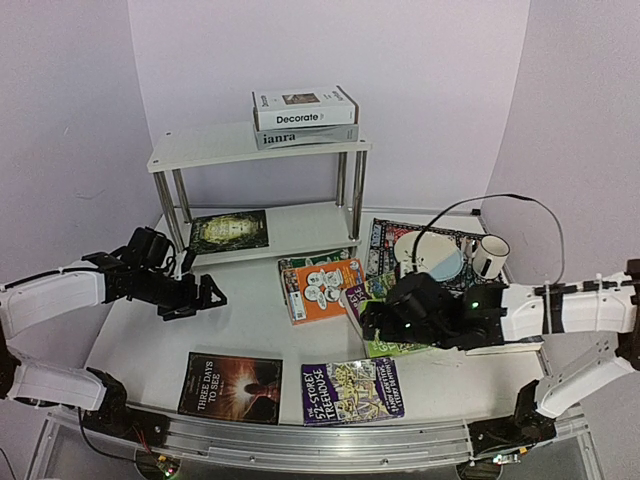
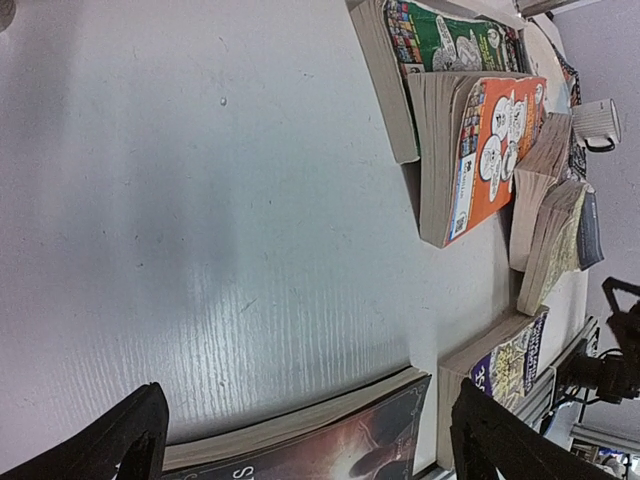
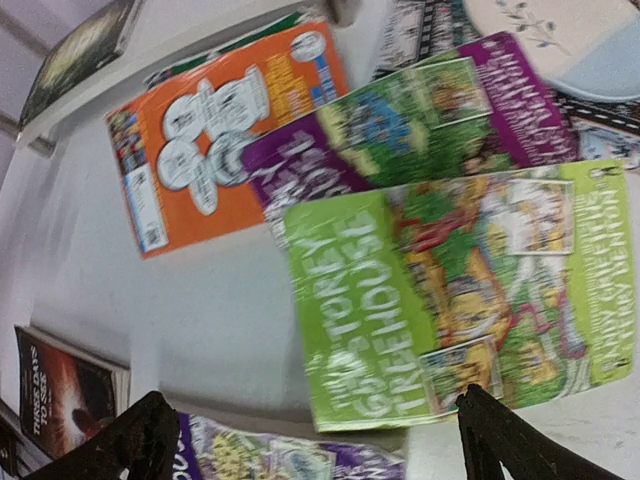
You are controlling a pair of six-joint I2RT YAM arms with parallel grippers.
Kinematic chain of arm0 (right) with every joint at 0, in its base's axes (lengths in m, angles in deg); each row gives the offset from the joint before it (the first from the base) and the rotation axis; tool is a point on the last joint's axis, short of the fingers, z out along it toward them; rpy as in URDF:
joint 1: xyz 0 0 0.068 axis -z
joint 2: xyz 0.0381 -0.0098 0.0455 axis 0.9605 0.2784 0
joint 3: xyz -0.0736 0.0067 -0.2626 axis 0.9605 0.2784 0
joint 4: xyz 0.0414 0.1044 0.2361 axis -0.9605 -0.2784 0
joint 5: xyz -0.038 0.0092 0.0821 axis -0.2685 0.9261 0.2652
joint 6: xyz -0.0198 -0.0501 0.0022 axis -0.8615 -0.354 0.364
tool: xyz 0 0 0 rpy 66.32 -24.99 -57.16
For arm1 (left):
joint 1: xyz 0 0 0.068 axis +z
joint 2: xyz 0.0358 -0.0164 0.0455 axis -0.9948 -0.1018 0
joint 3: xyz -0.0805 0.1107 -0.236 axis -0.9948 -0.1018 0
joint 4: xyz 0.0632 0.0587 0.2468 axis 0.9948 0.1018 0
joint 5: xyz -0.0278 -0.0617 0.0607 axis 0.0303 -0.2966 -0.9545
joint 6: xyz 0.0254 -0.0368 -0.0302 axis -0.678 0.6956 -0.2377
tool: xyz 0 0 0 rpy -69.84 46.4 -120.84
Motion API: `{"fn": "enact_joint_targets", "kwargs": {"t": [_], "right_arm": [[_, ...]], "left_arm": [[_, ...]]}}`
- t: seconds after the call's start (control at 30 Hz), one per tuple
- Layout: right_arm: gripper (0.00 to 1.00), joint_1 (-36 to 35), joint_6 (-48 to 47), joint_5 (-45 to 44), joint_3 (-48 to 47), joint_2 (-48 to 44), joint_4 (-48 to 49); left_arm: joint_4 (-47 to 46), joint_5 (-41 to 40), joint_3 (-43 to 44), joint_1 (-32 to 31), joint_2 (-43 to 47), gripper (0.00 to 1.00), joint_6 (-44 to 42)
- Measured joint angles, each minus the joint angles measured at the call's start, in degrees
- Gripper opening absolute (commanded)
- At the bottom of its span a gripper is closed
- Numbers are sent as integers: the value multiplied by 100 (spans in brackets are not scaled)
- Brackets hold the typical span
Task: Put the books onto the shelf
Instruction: Adjust the book on the shelf, then move the book to the center of the board.
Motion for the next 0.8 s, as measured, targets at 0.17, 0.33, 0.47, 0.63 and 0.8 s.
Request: {"fn": "enact_joint_targets", "kwargs": {"t": [0.17,0.33,0.47,0.63,0.8], "right_arm": [[98,-728,556,-173,-1205,1258,-202],[98,-1125,919,-328,-1914,1951,-434],[96,-1469,1189,-352,-2298,2295,-546],[91,-1703,1738,-253,-2372,2467,-610],[89,-1759,2077,-160,-2499,2727,-599]], "left_arm": [[-19,157,-12,0,0,100,153],[-65,318,-107,2,21,100,157],[-18,324,-169,0,80,99,166],[74,326,-281,0,177,94,306],[147,328,-516,0,514,89,581]]}}
